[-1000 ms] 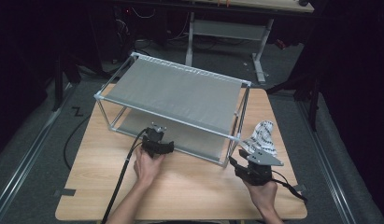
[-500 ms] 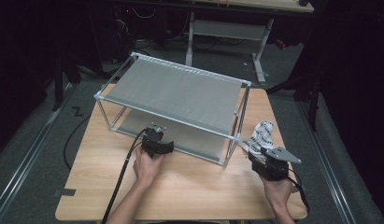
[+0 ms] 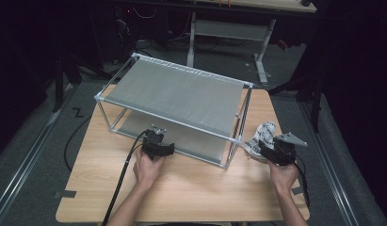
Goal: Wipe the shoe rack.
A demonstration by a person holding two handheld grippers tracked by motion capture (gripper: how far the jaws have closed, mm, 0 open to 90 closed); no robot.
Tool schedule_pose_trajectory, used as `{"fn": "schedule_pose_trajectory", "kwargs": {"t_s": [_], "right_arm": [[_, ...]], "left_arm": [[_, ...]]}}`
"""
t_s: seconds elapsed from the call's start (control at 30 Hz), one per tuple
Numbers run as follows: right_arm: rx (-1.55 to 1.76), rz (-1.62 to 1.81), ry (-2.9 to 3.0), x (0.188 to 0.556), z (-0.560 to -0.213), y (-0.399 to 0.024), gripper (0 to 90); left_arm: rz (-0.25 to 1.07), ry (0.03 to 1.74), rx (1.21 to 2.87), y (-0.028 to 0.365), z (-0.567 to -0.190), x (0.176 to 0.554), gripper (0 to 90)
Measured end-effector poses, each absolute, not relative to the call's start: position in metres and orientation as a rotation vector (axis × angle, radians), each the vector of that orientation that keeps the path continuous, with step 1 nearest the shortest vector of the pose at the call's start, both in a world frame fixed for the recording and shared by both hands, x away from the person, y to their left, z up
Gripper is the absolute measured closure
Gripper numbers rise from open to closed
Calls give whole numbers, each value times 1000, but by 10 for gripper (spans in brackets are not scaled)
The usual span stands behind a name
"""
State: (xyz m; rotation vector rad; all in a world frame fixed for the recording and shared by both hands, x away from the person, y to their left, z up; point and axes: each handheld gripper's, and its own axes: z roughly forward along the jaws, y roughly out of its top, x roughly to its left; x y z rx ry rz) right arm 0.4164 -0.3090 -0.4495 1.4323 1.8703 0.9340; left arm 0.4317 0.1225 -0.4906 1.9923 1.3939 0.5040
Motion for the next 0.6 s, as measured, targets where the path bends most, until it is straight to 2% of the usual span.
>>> {"fn": "schedule_pose_trajectory", "kwargs": {"t_s": [0.23,0.37,0.47,0.6], "right_arm": [[1493,866,1903,444,-472,-302,357],[1530,837,1944,451,-484,-298,382],[1563,843,1953,451,-491,-300,463],[1557,872,1974,448,-492,-304,629]], "left_arm": [[503,1382,1989,126,-491,425,275],[501,1377,1984,129,-492,421,277],[499,1364,1980,132,-493,416,279],[505,1353,1970,135,-495,411,279]]}}
